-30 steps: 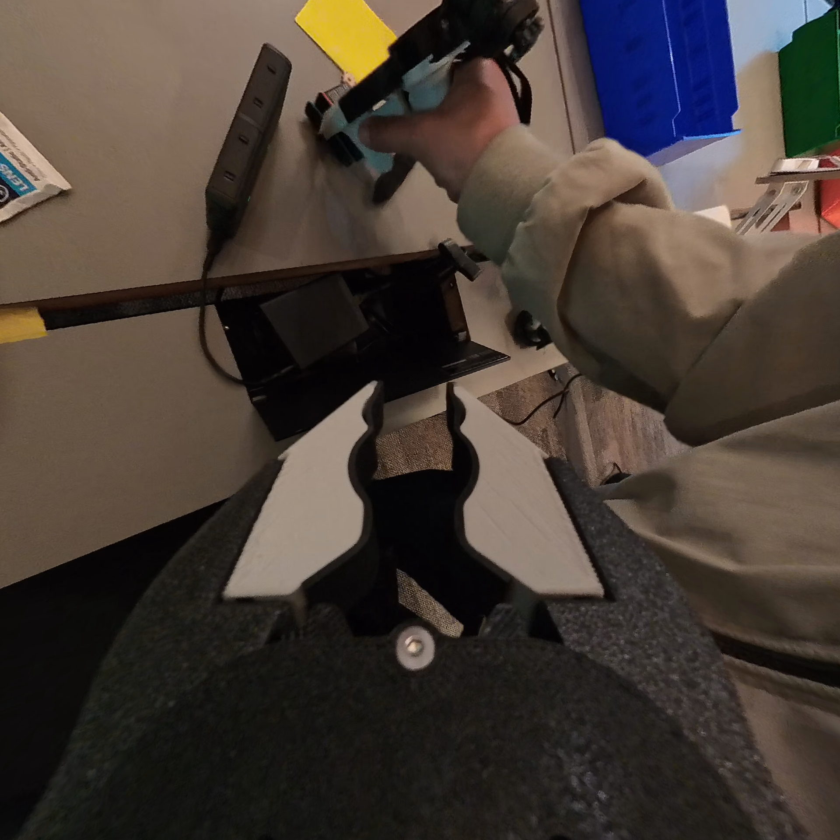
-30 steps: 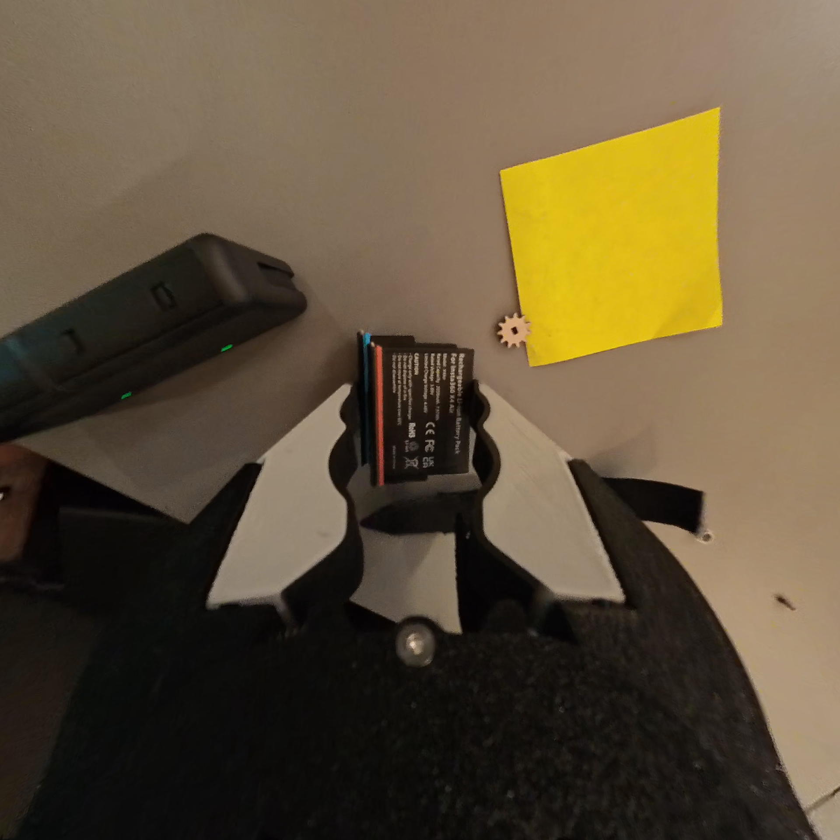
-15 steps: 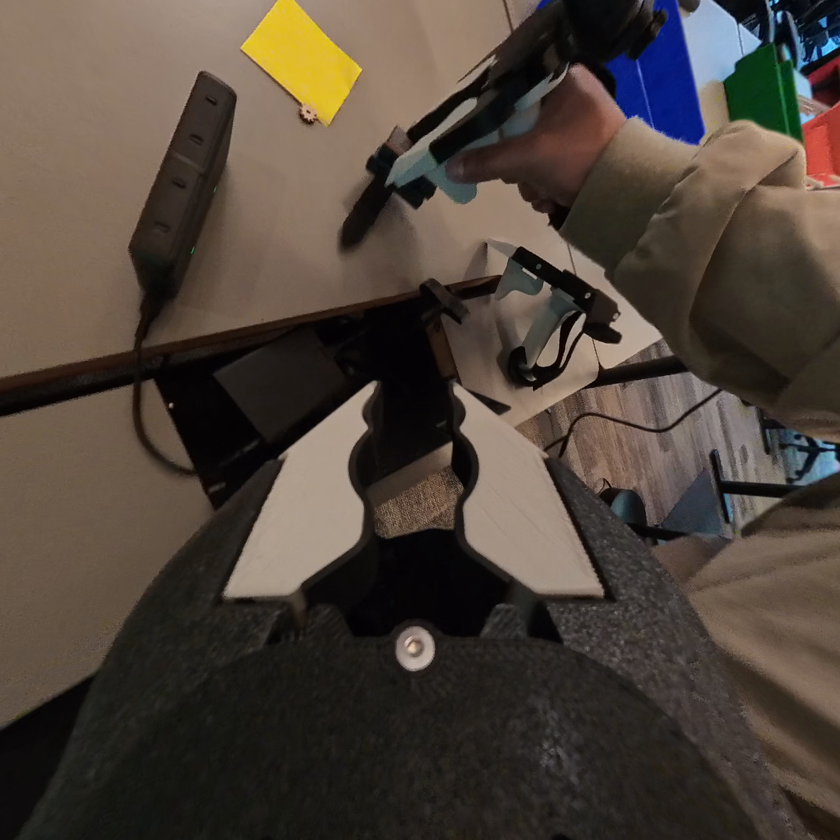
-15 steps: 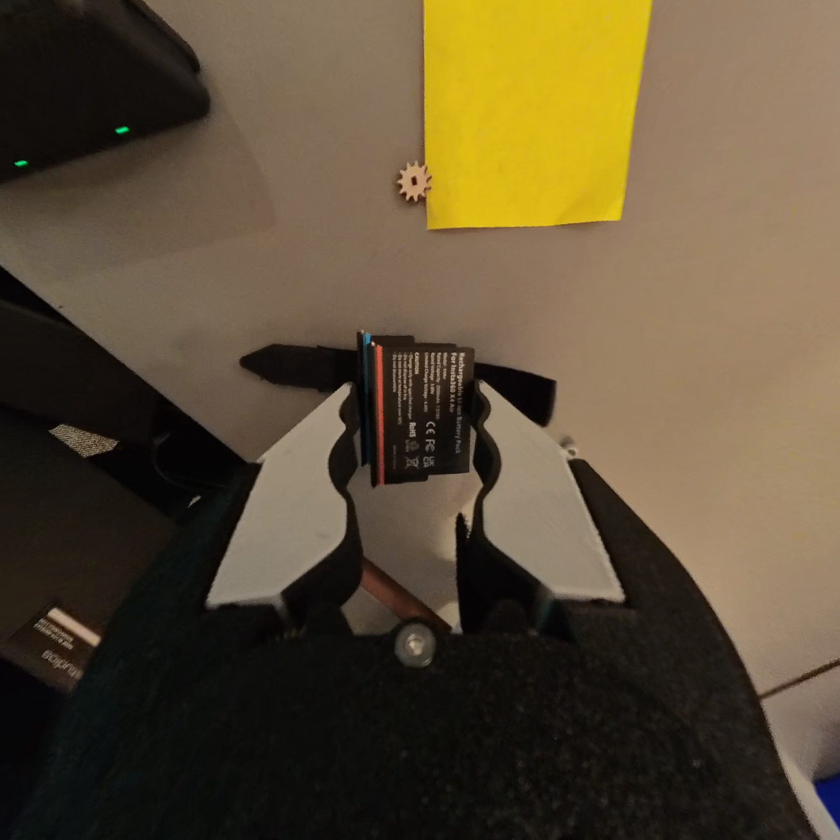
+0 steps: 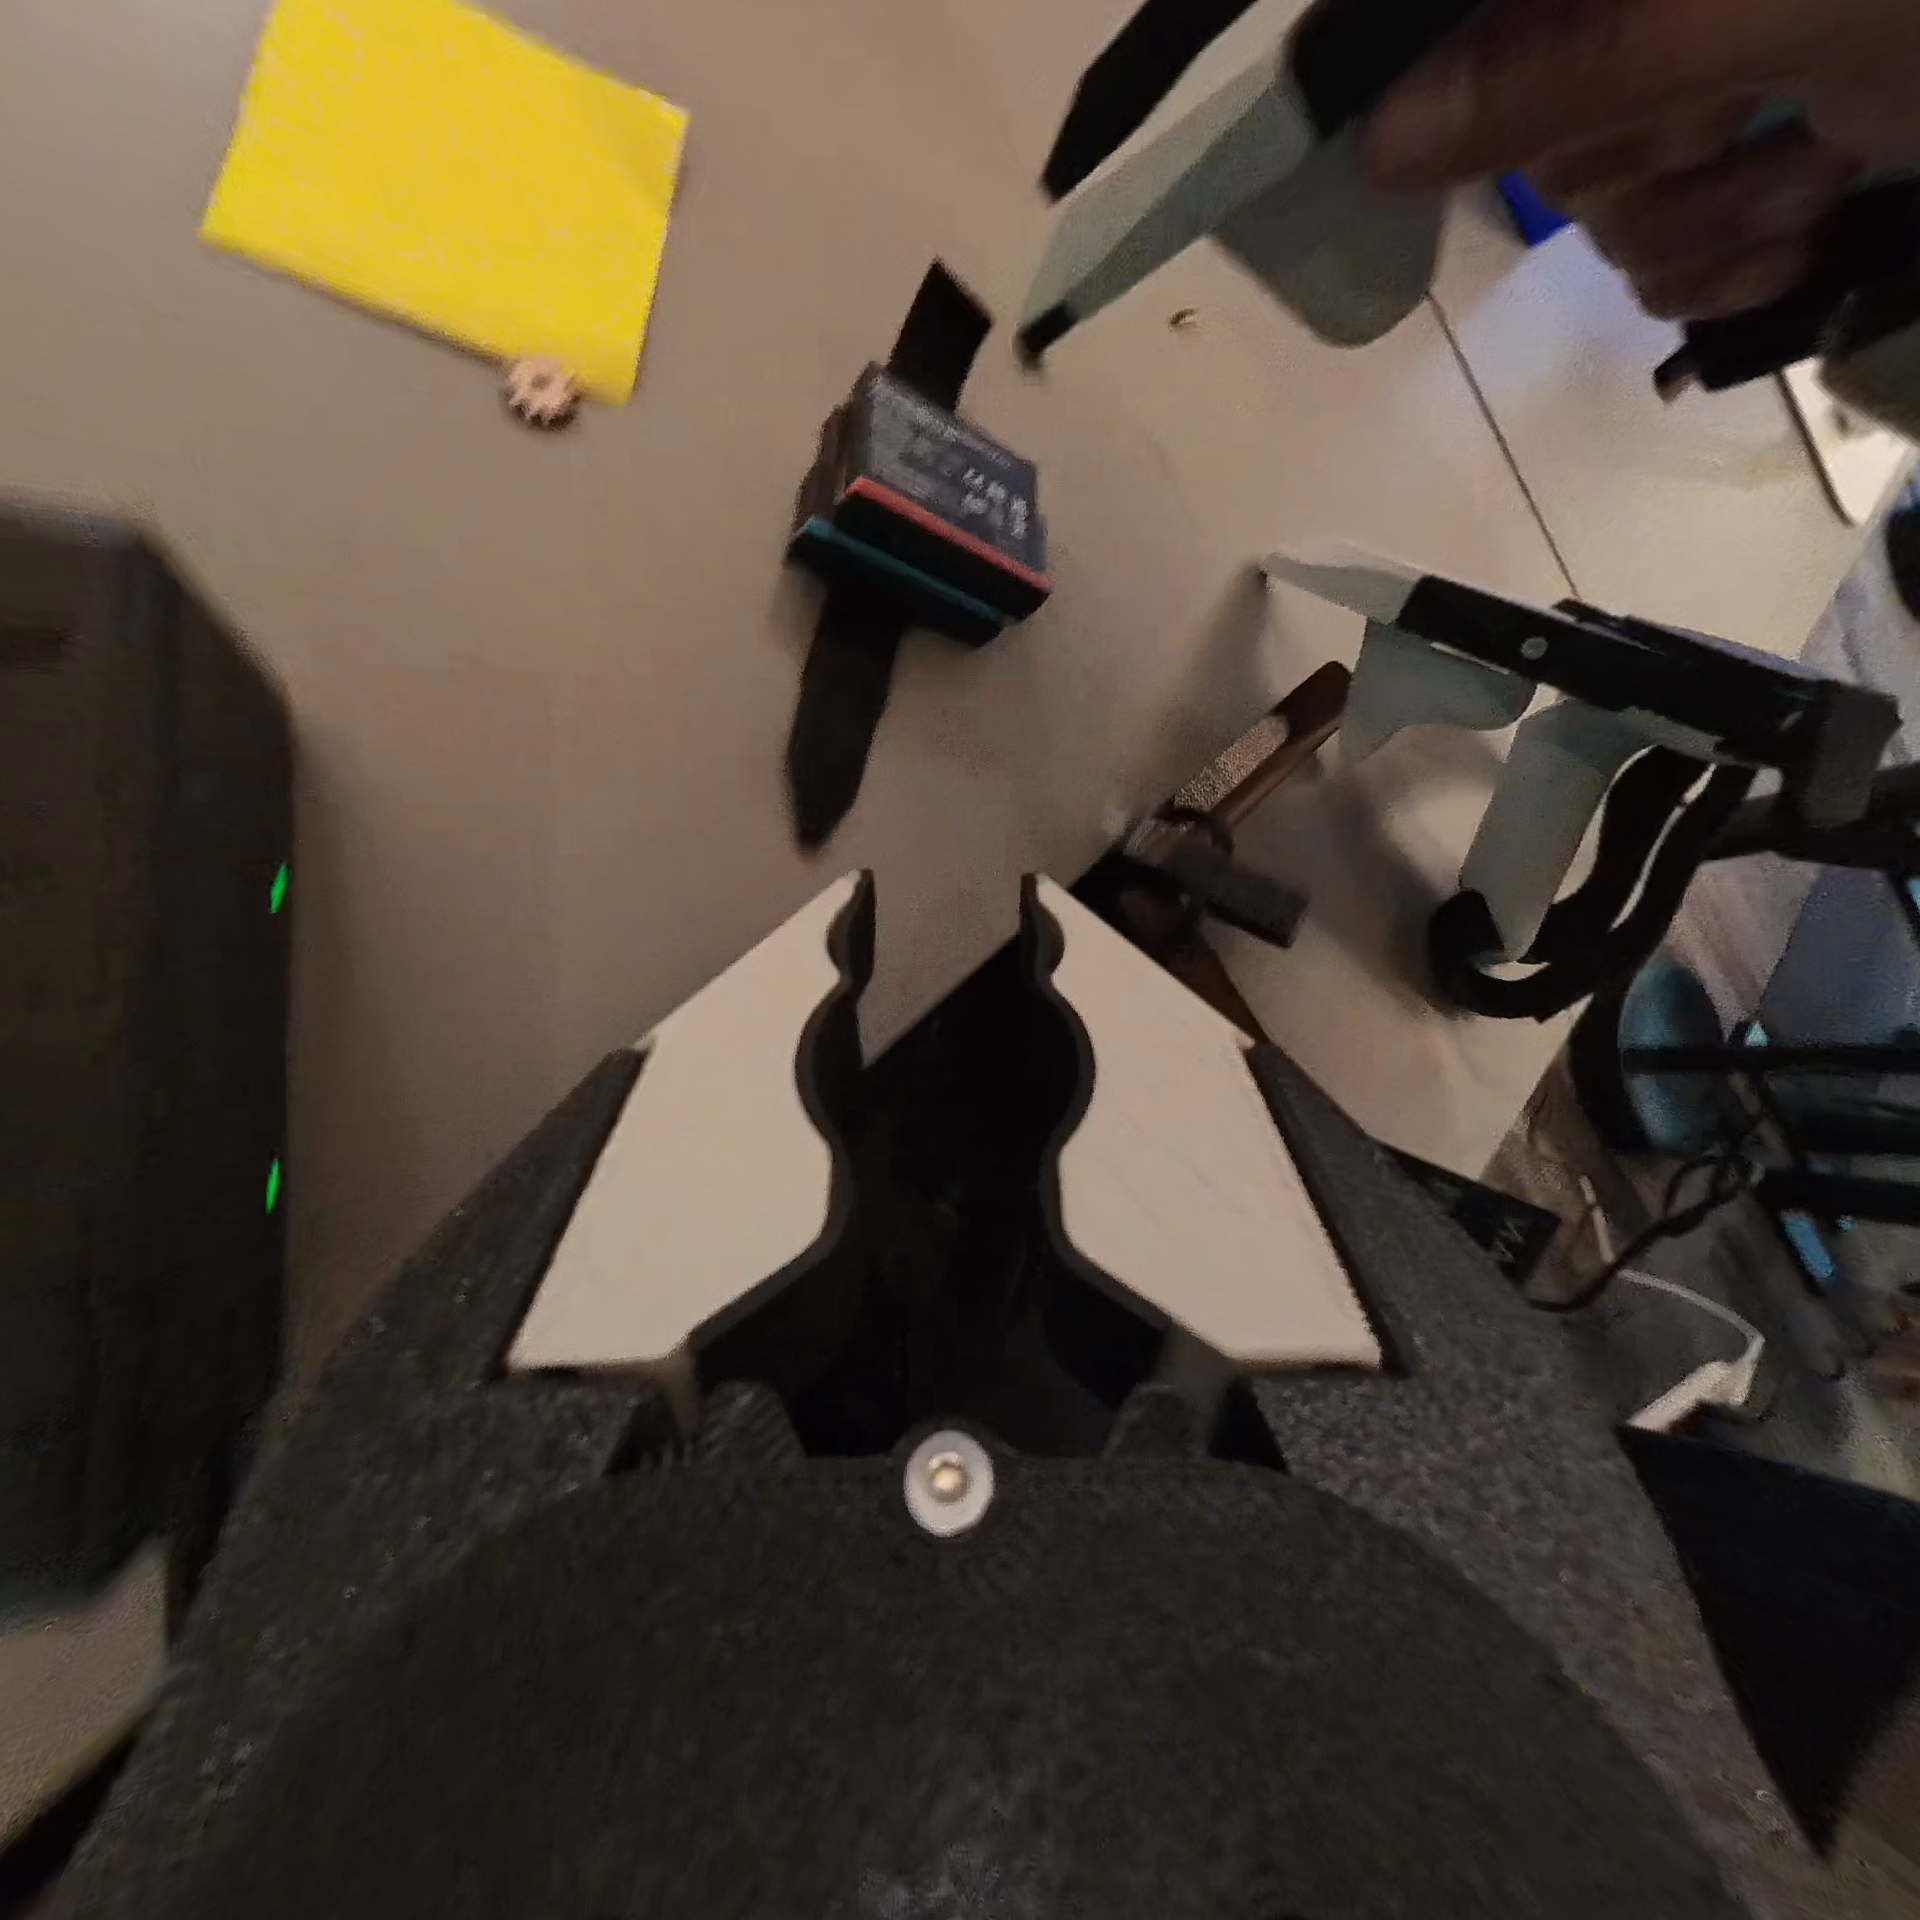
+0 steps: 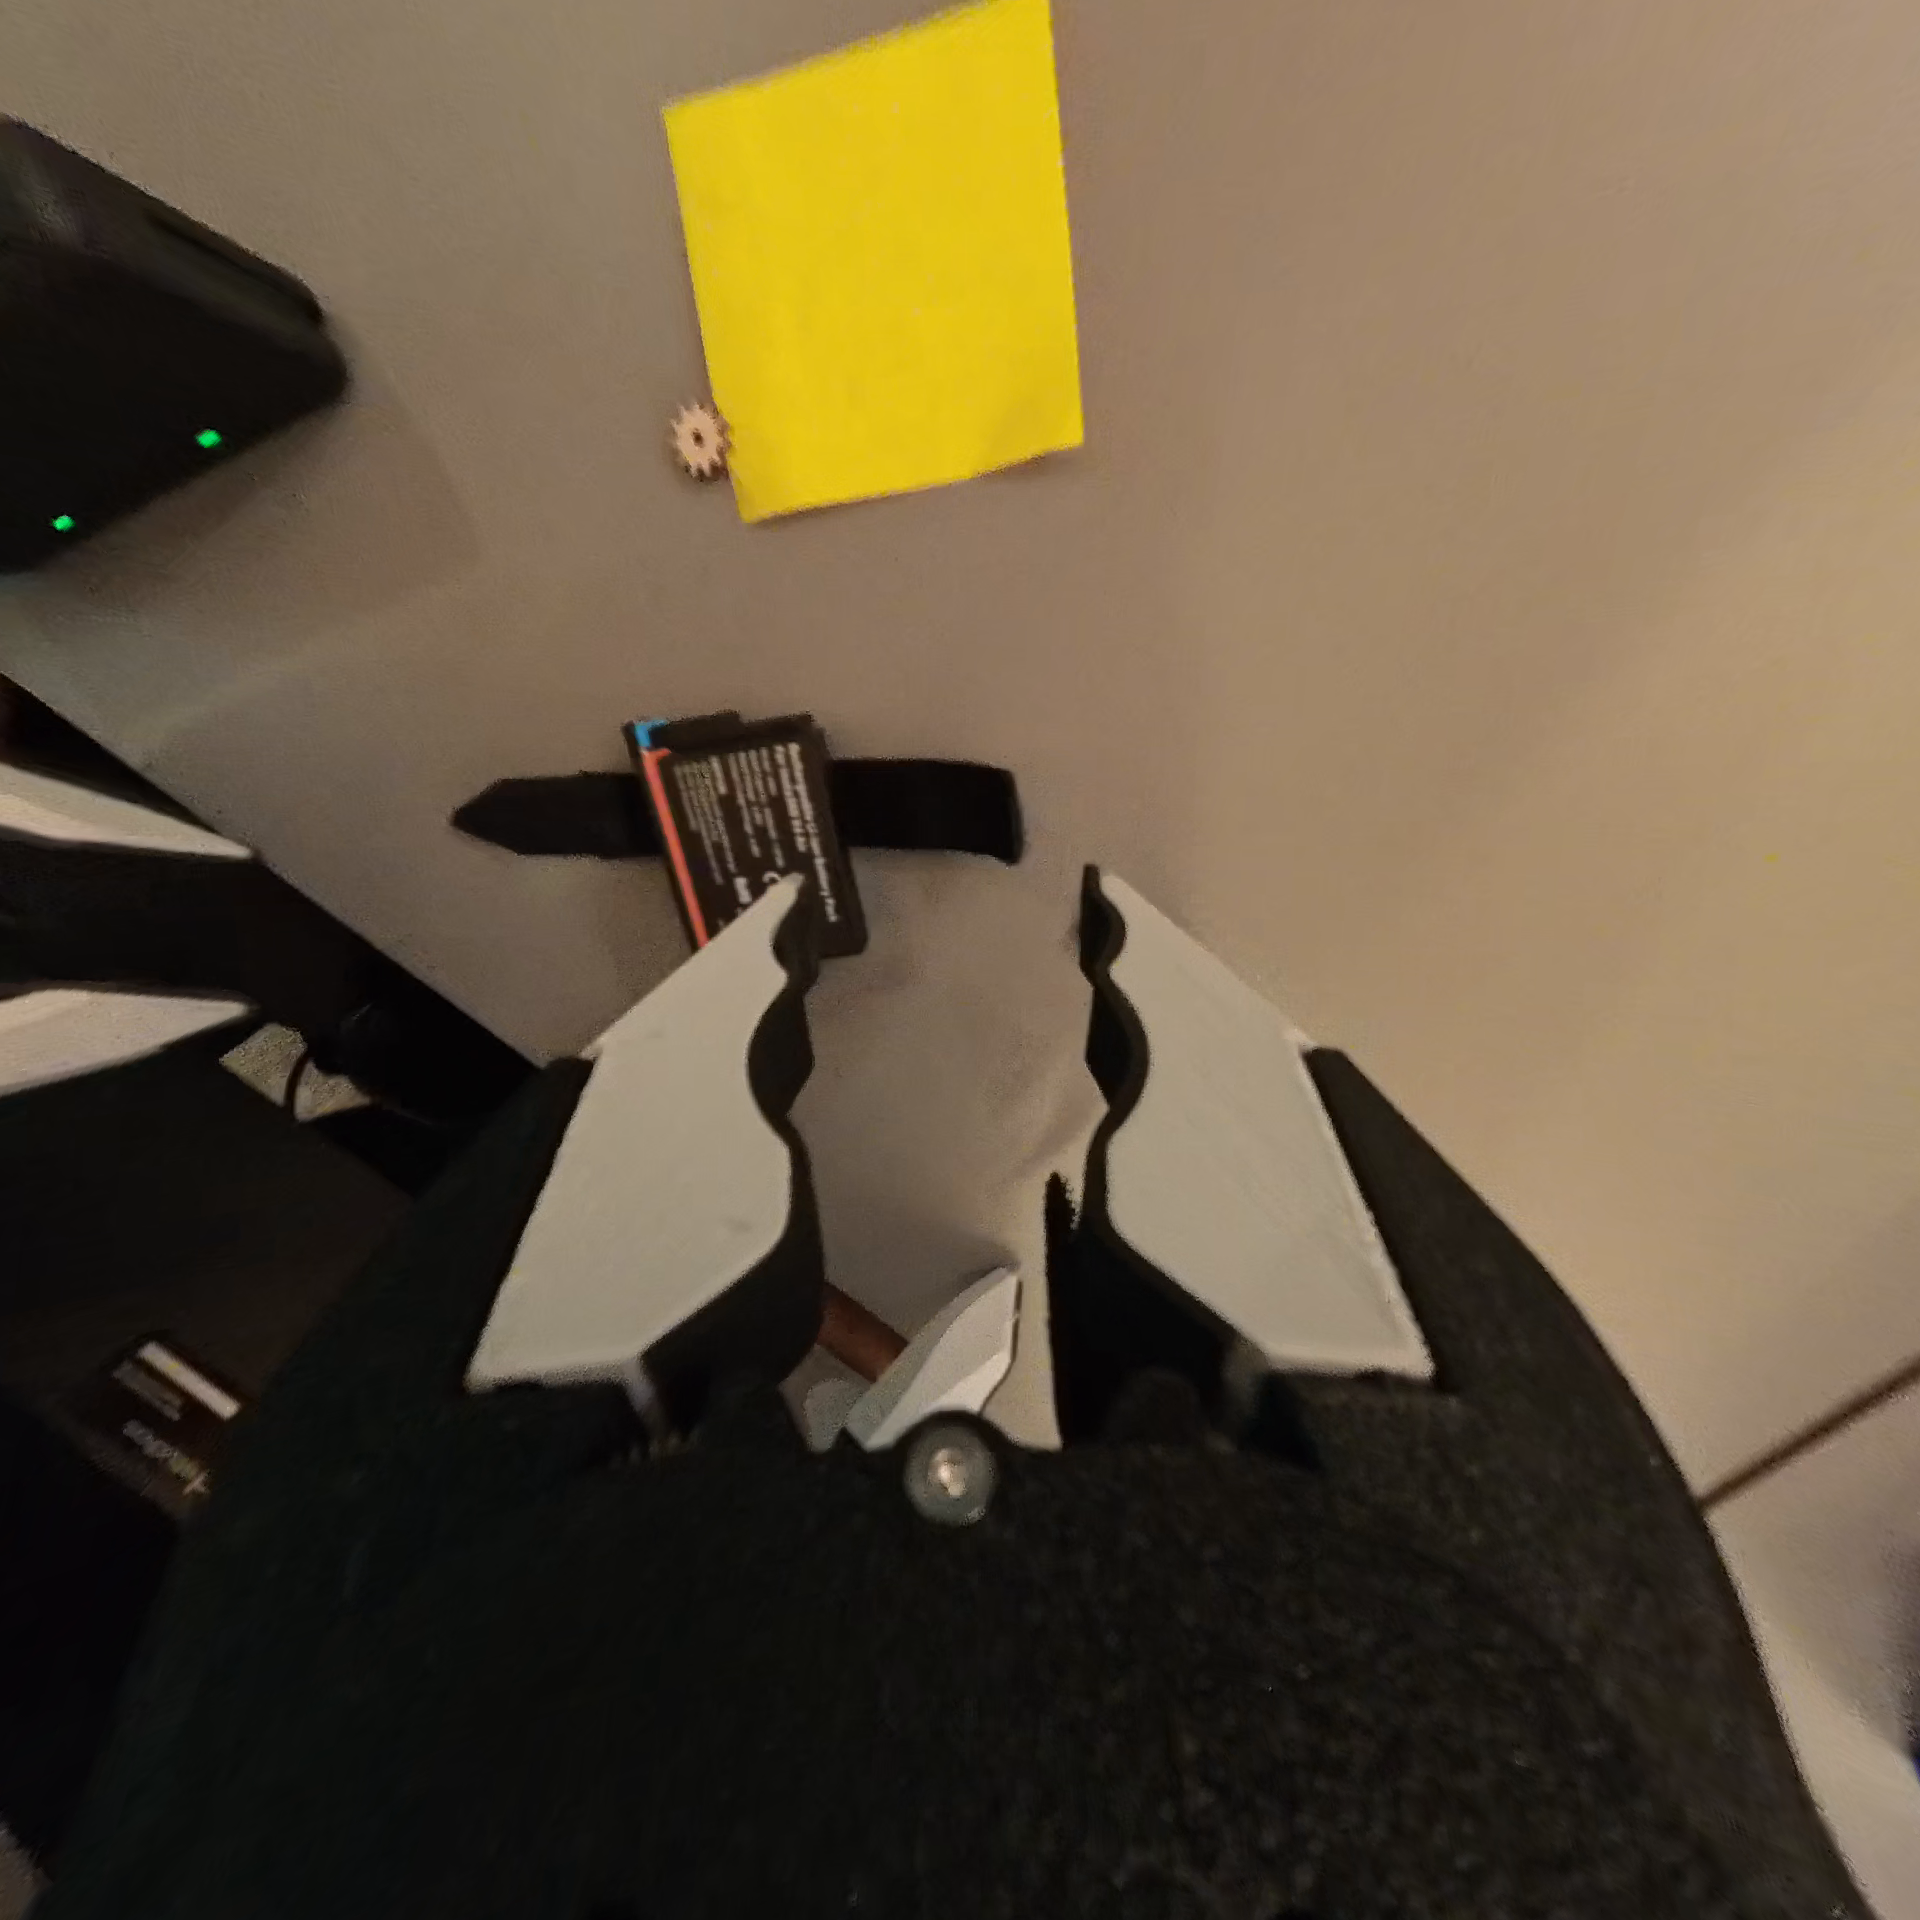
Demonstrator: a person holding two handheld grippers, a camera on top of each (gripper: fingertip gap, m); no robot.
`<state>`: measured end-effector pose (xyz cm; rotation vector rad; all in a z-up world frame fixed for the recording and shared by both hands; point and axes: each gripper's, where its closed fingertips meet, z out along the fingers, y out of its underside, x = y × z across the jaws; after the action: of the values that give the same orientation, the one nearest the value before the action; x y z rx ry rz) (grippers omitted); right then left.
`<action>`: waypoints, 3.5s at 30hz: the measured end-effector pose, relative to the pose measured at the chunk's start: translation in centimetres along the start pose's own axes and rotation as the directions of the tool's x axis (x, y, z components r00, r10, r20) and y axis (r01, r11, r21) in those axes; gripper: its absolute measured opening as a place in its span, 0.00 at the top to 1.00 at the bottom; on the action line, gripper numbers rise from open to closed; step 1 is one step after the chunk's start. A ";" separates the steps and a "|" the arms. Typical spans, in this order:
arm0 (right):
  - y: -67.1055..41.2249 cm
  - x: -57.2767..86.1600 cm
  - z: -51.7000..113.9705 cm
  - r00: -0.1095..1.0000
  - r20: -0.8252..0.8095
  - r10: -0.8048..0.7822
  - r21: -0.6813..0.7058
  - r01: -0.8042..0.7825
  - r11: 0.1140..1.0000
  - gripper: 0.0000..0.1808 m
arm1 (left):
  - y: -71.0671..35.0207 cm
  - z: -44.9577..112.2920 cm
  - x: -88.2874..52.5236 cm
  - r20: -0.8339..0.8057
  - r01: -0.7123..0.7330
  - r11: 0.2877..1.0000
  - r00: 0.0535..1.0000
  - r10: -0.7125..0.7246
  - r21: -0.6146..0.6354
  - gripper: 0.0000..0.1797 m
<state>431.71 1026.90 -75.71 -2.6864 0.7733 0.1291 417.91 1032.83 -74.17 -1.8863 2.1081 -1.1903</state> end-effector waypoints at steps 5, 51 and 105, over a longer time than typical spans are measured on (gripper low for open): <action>-0.6 0.3 2.0 0.989 0.141 0.043 0.023 -0.047 0.999 0.77 | -3.7 4.2 0.6 0.081 -0.223 0.975 0.972 0.222 0.003 0.63; 0.5 -5.5 2.1 0.947 0.317 -0.053 0.004 0.055 0.998 0.99 | -1.8 4.2 -2.3 0.063 -0.079 0.997 0.995 0.078 0.009 0.61; -0.4 -1.2 0.7 0.988 0.126 -0.092 0.079 0.082 0.993 0.77 | -0.4 4.4 -4.4 0.072 -0.090 0.992 0.993 0.096 -0.089 1.00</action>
<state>430.89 1028.04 -76.10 -2.6069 0.6089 0.2453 421.64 1034.53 -78.91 -1.8135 2.2131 -1.0085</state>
